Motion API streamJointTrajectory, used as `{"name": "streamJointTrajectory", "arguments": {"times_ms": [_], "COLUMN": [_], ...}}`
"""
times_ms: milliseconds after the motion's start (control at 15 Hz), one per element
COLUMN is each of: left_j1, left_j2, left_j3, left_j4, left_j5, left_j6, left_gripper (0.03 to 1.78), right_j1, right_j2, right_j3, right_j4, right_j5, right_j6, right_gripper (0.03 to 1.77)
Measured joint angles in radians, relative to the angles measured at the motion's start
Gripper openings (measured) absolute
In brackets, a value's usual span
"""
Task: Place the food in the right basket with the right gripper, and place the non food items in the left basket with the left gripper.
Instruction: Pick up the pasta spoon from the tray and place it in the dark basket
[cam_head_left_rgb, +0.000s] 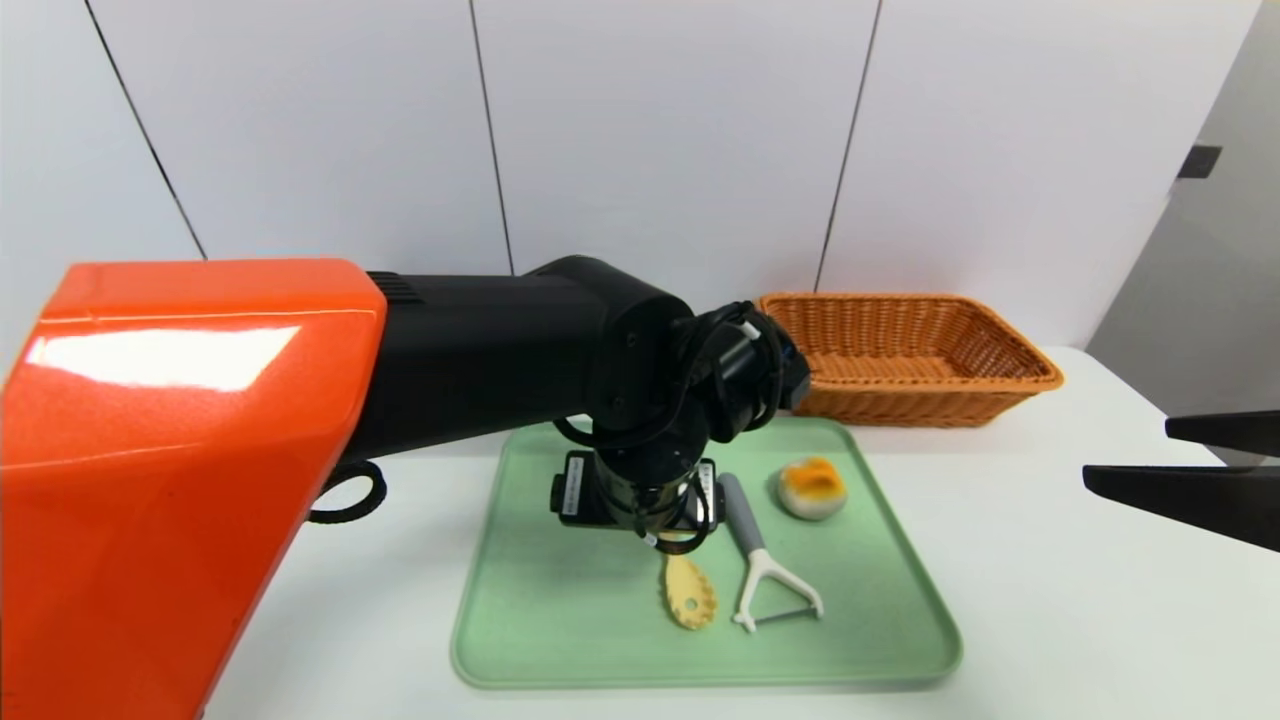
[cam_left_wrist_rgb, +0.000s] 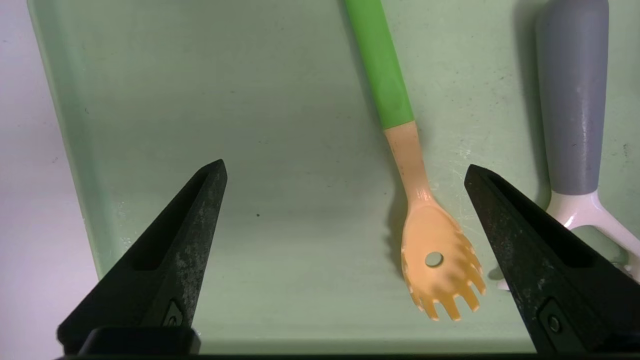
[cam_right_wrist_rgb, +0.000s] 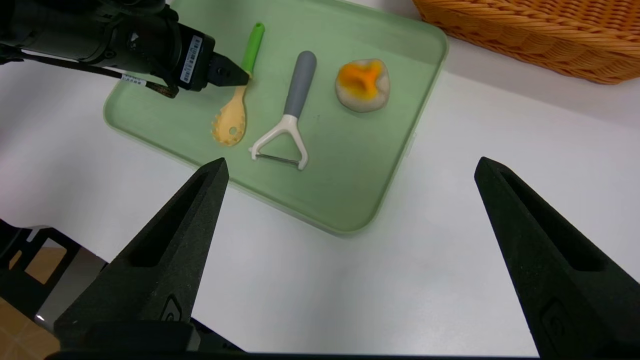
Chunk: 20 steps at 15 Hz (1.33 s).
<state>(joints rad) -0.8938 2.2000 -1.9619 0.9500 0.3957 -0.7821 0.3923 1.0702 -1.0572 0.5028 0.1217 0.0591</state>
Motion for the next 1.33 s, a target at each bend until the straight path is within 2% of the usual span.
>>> {"name": "streamJointTrajectory", "arguments": {"times_ms": [867, 1133, 1333], "left_j1": [0.024, 0.024, 0.024], "left_j2": [0.072, 0.072, 0.072], "left_j3": [0.000, 0.000, 0.001], "left_j4": [-0.042, -0.036, -0.033], "left_j5": [-0.010, -0.036, -0.069], "left_j6": [0.003, 0.003, 0.003], "left_gripper": [1.69, 1.10, 0.80], "right_j1": [0.000, 0.000, -0.001], "right_j2": [-0.009, -0.014, -0.018], "right_j3": [0.007, 0.005, 0.005], "right_j4": [0.000, 0.001, 0.001], "right_j5": [0.000, 0.000, 0.000], "right_j6": [0.000, 0.000, 0.001], "right_gripper": [1.70, 1.70, 1.70]}}
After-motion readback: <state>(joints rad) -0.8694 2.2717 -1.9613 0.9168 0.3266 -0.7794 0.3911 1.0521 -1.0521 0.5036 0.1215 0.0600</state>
